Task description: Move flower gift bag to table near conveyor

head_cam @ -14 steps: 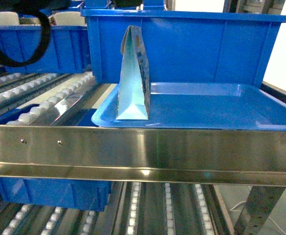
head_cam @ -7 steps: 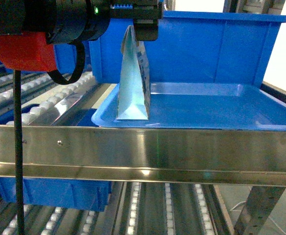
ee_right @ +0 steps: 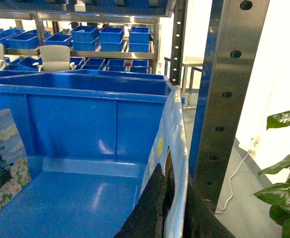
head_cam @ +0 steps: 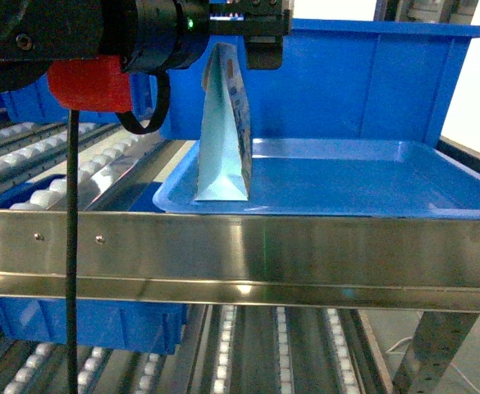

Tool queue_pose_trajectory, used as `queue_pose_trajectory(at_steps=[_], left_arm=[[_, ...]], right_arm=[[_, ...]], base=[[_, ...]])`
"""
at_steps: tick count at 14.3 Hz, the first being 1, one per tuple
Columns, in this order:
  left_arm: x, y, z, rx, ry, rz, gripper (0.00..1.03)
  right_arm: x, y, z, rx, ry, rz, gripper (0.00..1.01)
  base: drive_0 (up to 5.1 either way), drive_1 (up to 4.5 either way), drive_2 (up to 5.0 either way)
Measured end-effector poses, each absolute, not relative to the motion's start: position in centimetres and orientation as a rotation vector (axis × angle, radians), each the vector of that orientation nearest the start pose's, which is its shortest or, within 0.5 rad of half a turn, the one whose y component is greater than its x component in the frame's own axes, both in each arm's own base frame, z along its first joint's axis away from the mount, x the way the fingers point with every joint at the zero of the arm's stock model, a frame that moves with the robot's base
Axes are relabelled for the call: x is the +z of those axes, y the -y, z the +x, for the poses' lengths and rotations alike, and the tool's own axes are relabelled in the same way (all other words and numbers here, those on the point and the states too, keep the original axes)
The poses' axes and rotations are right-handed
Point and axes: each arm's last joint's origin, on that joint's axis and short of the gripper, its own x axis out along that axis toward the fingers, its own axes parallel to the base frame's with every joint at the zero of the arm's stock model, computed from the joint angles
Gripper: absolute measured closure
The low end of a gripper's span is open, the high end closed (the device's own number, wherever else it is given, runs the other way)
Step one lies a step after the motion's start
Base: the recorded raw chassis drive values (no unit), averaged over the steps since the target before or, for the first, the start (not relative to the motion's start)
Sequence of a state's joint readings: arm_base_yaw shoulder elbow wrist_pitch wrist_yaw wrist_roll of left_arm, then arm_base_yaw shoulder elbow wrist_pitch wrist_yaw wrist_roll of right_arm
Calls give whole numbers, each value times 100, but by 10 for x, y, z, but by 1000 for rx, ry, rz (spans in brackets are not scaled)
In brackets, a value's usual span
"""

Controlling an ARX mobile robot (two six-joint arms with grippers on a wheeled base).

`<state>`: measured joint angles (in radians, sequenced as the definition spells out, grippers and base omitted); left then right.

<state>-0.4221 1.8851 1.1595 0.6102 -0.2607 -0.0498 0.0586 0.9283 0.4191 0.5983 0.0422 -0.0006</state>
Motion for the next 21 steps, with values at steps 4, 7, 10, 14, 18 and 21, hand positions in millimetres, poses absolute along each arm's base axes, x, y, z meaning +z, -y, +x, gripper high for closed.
queue_pose_trajectory(at_steps=[4, 7, 10, 14, 18, 21], left_arm=[[212, 173, 392, -157, -162, 7, 5], [211, 175, 394, -157, -164, 7, 5], [209, 177, 396, -140, -166, 10, 39], [205, 179, 396, -140, -178, 16, 91], [203, 180, 395, -133, -173, 17, 101], [205, 178, 389, -116, -156, 20, 101]], right_arm=[[256, -11, 201, 17, 89, 4, 98], [256, -11, 201, 17, 89, 4, 98], [256, -11, 201, 17, 89, 4, 98], [256, -11, 201, 17, 89, 4, 98], [256, -11, 201, 16, 89, 4, 98], [256, -11, 201, 16, 89, 4, 98]], base=[[0, 0, 0], [0, 0, 0], [0, 0, 0], [0, 0, 0], [0, 0, 0], [0, 0, 0]])
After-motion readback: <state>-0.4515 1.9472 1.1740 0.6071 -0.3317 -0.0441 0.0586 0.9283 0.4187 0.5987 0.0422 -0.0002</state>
